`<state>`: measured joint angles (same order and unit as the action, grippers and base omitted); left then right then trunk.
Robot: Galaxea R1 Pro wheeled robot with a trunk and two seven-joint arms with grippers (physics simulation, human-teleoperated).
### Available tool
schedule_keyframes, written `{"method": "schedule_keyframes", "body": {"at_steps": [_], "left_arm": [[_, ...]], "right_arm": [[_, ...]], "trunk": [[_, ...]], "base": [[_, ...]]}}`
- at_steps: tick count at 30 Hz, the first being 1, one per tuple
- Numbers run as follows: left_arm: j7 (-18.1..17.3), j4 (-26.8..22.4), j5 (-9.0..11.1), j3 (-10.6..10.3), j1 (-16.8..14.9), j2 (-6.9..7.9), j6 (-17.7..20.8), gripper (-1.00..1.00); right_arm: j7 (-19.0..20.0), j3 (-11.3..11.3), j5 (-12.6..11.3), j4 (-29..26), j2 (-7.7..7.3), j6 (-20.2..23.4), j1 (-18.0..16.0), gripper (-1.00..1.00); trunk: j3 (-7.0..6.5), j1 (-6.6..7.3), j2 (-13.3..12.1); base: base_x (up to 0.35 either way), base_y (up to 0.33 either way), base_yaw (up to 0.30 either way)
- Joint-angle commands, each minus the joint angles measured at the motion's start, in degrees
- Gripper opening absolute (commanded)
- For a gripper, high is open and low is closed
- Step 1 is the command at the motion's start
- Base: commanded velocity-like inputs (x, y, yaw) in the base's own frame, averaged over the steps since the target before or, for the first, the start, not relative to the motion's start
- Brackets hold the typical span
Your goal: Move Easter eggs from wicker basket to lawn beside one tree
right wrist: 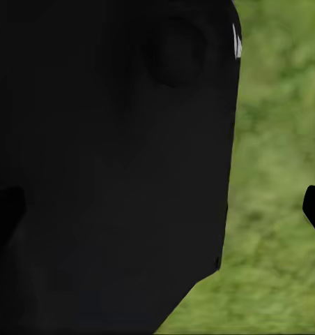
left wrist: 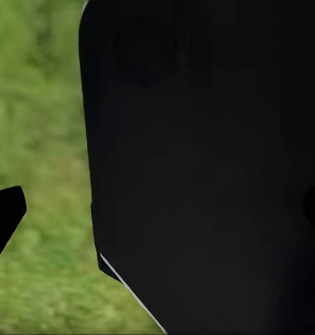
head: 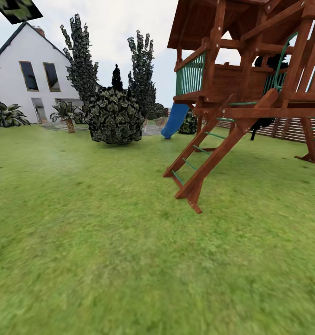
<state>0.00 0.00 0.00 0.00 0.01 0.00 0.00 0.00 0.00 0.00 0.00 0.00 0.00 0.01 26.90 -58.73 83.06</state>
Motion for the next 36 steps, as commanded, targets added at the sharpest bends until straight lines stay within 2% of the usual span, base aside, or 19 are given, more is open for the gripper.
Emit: {"method": "schedule_keyframes", "body": {"at_steps": [1,3,5,7,11,12,19,36], "left_arm": [[0.0,0.0,0.0,0.0,0.0,0.0,0.0,1.0],[0.0,-0.3,0.2,0.1,-0.3,-0.65,0.0,1.0],[-0.2,-0.5,0.3,0.1,-0.2,-0.97,-0.1,1.0],[-0.9,-1.2,0.8,0.2,-0.1,-0.4,-0.7,1.0],[-1.0,-2.4,0.8,0.3,-0.3,-0.38,-0.7,1.0],[-1.0,-4.8,0.8,0.3,-0.3,-0.42,-0.7,1.0],[-1.0,-4.7,0.9,0.4,-0.3,-0.4,-0.7,1.0],[-1.0,-4.7,0.9,0.4,-0.2,-0.36,-0.7,1.0]], "right_arm": [[0.0,0.0,0.0,0.0,0.0,0.0,0.0,1.0],[0.5,0.1,0.2,-0.3,0.45,0.1,-0.3,1.0],[0.5,0.1,0.1,-0.3,0.21,0.0,-0.5,1.0],[0.7,0.3,0.0,-0.6,0.43,-0.6,-1.2,1.0],[0.7,0.4,0.1,-0.5,0.41,-1.9,-2.5,1.0],[0.7,0.3,0.0,-0.5,0.33,-7.7,-3.3,1.0],[0.4,0.3,0.1,-0.5,0.49,-7.6,-3.3,1.0],[0.3,0.4,0.3,-0.4,0.45,-8.0,-3.3,1.0]], "trunk": [[0.03,0.0,0.0],[0.03,0.0,0.0],[0.03,0.0,0.0],[0.03,0.0,0.0],[0.03,0.0,0.0],[0.03,0.0,0.0],[0.31,0.0,0.0],[0.62,0.0,0.0]], "base": [[0.0,0.0,0.0],[0.0,0.0,0.0],[0.0,0.0,0.0],[0.0,0.0,0.0],[0.0,0.0,0.0],[0.0,0.0,0.0],[0.0,0.0,0.138],[0.0,0.0,0.276]]}}
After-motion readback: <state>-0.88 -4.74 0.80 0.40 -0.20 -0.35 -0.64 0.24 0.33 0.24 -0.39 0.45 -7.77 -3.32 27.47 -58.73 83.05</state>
